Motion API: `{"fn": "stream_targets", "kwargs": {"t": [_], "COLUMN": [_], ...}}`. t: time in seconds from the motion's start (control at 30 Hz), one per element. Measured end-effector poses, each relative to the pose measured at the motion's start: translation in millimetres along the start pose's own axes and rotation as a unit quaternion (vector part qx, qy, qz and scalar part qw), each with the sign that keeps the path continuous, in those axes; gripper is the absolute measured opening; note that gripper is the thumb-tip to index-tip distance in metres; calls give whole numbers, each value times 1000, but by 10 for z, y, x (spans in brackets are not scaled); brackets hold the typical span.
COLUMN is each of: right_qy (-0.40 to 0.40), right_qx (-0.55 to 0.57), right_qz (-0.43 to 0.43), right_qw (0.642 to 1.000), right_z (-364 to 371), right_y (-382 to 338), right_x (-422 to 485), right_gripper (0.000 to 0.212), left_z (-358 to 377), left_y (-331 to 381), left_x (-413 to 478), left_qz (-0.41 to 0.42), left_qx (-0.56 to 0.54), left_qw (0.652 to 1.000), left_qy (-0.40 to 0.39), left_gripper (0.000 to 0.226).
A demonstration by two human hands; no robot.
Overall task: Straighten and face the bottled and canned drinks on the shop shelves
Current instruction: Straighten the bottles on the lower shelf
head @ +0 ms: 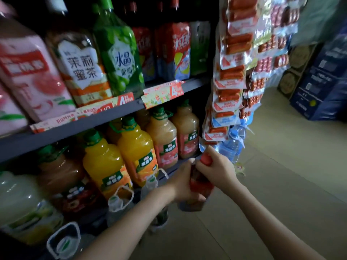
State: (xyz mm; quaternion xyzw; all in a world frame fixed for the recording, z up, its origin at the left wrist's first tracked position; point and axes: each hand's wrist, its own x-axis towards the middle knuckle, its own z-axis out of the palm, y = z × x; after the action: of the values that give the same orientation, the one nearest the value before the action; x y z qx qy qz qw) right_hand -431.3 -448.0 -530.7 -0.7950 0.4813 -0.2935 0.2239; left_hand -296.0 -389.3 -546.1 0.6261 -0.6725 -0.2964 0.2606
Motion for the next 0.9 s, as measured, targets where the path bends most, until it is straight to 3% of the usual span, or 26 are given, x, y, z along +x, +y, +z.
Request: {"fn": "stream_targets", "kwargs": {"t": [0.1, 0.2, 0.3, 0.4, 0.47, 0.53, 0.63, 0.77, 0.83, 0.9], "right_qy": [92, 125, 120, 44, 26, 59, 126, 189, 223, 260], "right_qx": [131, 213, 257, 244, 228, 255, 353, 359, 348, 334], "right_qz": [-63, -129, -150, -169, -200, -214, -196, -193, -176, -161], "right_qw": [985, 960, 947, 954, 952, 941, 906, 894, 893, 891], "right_z": [-385, -708, -825, -647, -479, -374, -313, -280, -345, -399], "right_y": [-495, -918, -1115, -1140, -1251, -1472, -1755, -1881, -1913, -1917], "right_x": [328, 636, 852, 961, 1021, 1107, 1326, 1617, 1746, 1902], "right_gripper": [27, 26, 58, 83, 103, 114, 94, 92, 89, 90], "left_z": [-458, -977, -1446, -1847, -2068, -2212, -2331, -2562, -2709, -2842], "left_y": [290, 623, 827, 941, 1013, 1098, 1144, 1107, 954, 716], "left_x": [93, 224, 286, 313, 344, 358, 397, 371, 311, 215], "left_qz": [56, 93, 103, 139, 157, 167, 174, 191, 199, 157], "left_qx": [-2, -8, -46, -13, 4, 11, 16, 75, 215, 369], "left_qw": [984, 956, 926, 886, 872, 869, 871, 880, 847, 776], "left_qy": [168, 277, 361, 443, 463, 467, 459, 429, 444, 487], "left_gripper": [74, 65, 66, 75, 79, 79, 73, 76, 73, 66]}}
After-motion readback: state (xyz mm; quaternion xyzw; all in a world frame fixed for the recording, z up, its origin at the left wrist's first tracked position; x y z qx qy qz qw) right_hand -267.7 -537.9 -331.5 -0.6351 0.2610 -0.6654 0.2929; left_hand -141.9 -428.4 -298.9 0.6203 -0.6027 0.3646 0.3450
